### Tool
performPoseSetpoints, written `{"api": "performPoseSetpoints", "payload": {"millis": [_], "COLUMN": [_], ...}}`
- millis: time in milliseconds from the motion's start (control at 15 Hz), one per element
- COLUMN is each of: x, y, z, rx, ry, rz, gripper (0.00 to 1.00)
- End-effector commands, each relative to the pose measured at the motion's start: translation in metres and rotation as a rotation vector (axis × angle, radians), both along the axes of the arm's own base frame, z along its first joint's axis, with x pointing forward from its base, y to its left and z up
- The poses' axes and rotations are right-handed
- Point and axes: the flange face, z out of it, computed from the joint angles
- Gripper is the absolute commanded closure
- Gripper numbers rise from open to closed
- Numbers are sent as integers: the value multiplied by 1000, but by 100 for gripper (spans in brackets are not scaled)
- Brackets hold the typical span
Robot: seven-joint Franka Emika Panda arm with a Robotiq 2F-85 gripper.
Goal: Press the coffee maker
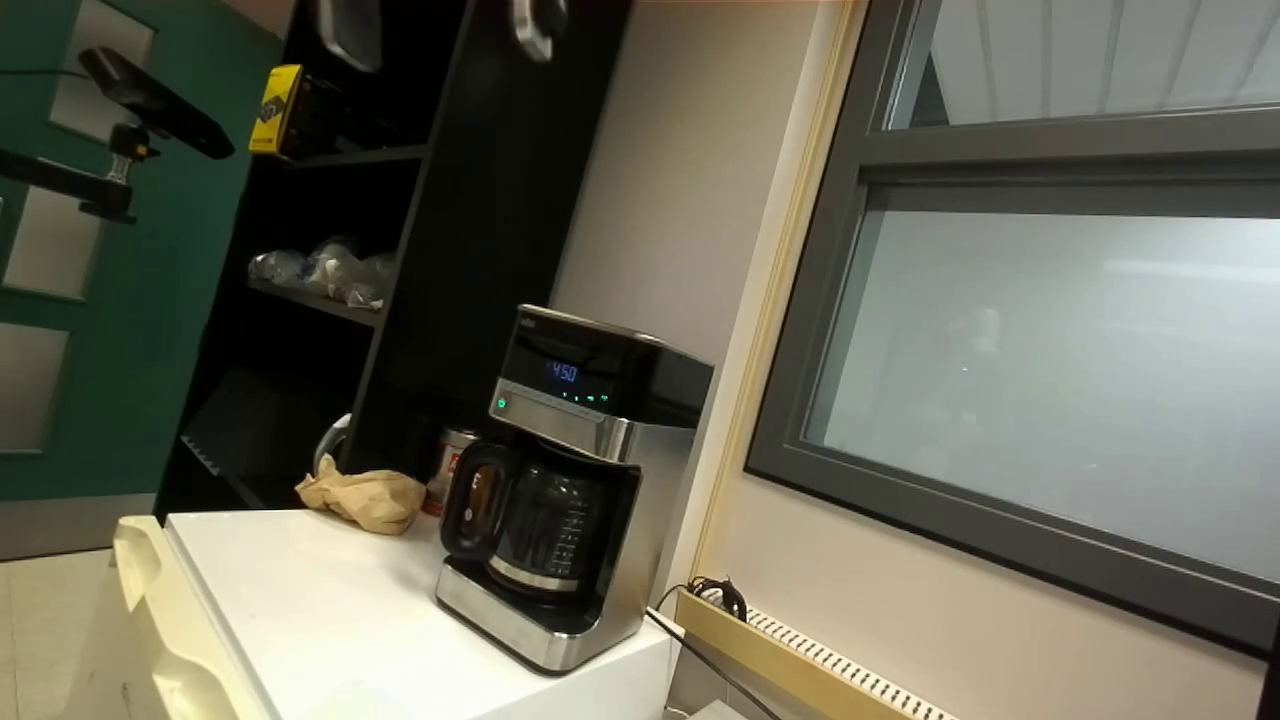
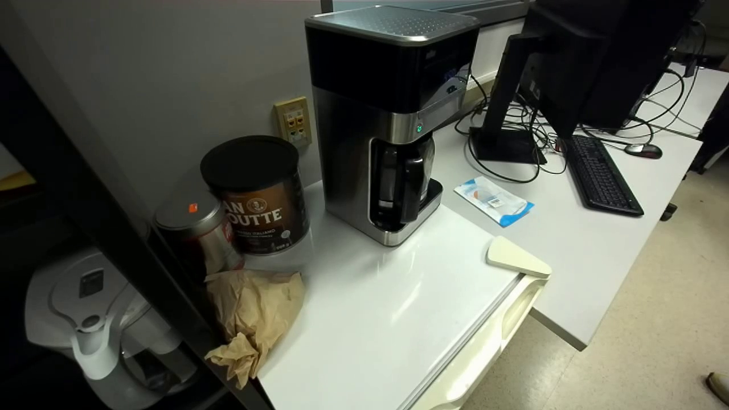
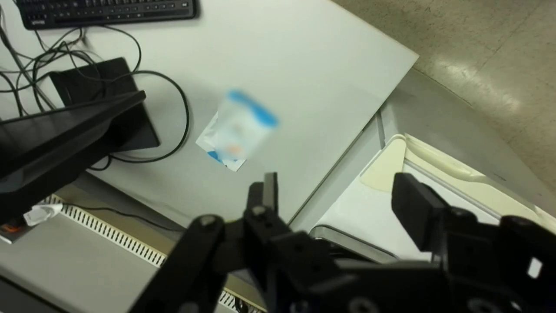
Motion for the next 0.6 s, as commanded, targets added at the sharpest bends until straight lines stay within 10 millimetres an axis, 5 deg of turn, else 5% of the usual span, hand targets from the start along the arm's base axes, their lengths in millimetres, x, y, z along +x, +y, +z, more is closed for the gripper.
{"api": "performPoseSetpoints", "payload": {"millis": [0, 267, 533], "x": [41, 77, 109], "y": [11, 32, 58], "z": [-13, -44, -74], "rx": [-19, -10, 26], "ry": [-63, -101, -122], "rz": [81, 148, 212], "gripper": [62, 94, 100]}}
